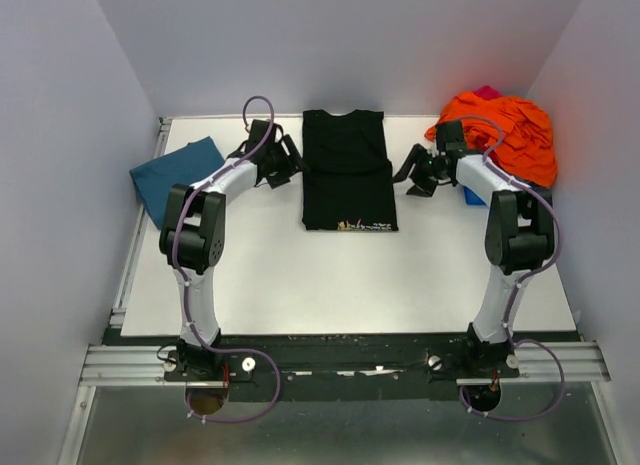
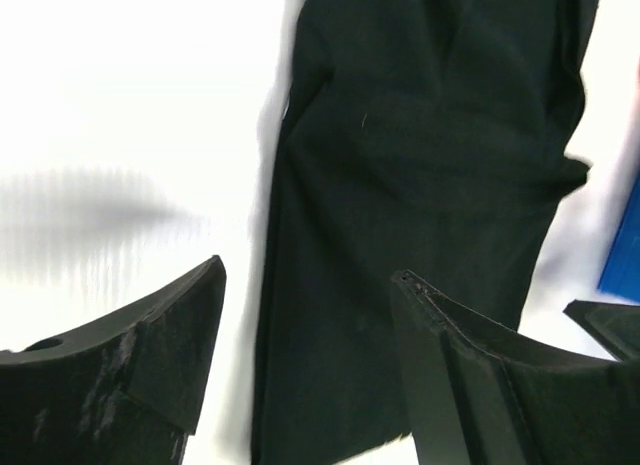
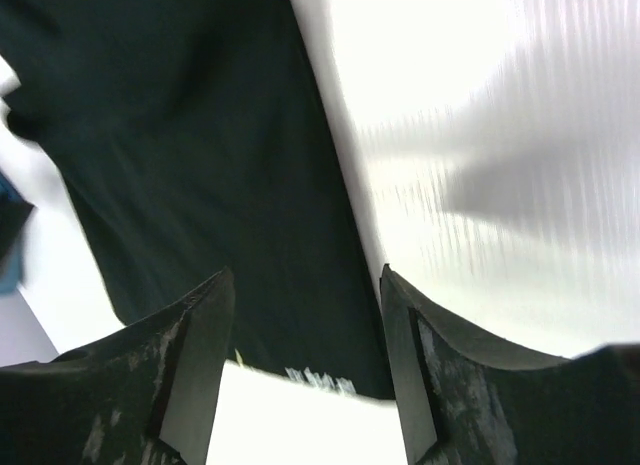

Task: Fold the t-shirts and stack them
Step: Grab one side of the 2/3 rectangular tshirt with both arms, then fold the long partially folded tshirt into a neat square

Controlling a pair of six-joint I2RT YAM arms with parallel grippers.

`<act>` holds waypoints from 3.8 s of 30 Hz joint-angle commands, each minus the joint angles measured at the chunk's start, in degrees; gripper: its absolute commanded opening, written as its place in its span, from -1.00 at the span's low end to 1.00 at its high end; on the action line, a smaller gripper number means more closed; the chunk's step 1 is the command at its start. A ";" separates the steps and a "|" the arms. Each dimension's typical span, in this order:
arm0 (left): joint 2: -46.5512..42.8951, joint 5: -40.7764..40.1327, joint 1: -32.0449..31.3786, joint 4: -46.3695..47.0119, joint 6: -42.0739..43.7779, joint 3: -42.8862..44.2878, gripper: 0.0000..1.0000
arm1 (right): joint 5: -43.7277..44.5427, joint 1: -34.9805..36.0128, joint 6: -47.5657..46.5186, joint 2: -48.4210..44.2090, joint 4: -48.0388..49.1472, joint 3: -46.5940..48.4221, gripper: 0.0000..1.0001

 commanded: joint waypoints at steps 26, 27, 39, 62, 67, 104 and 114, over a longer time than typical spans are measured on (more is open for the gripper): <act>-16.98 1.57 -6.62 7.76 -1.02 -32.06 -0.09 | 0.70 5.41 -3.72 -10.71 9.12 -28.19 -0.37; -16.72 1.65 -6.62 7.76 -1.02 -32.06 -0.10 | 0.70 5.41 -3.80 -10.53 9.12 -28.10 -0.37; -14.78 5.42 -7.40 10.31 -1.81 -32.50 -0.25 | 2.37 5.58 -4.51 -13.25 7.89 -28.02 -0.98; -26.02 3.77 -8.90 3.30 1.88 -37.06 -1.00 | 0.97 6.37 -6.97 -31.16 5.52 -40.13 -0.99; -35.60 2.01 -9.78 -2.95 4.08 -41.10 -1.00 | -0.35 6.37 -7.50 -42.85 0.96 -44.35 -0.99; 0.05 6.66 -0.12 -8.24 -1.72 15.65 -1.00 | 11.08 0.23 -4.77 -1.68 -13.73 18.01 -0.99; 24.07 15.98 2.96 -8.15 -3.31 40.28 0.63 | 4.22 -2.15 -3.36 16.28 -12.70 31.42 0.74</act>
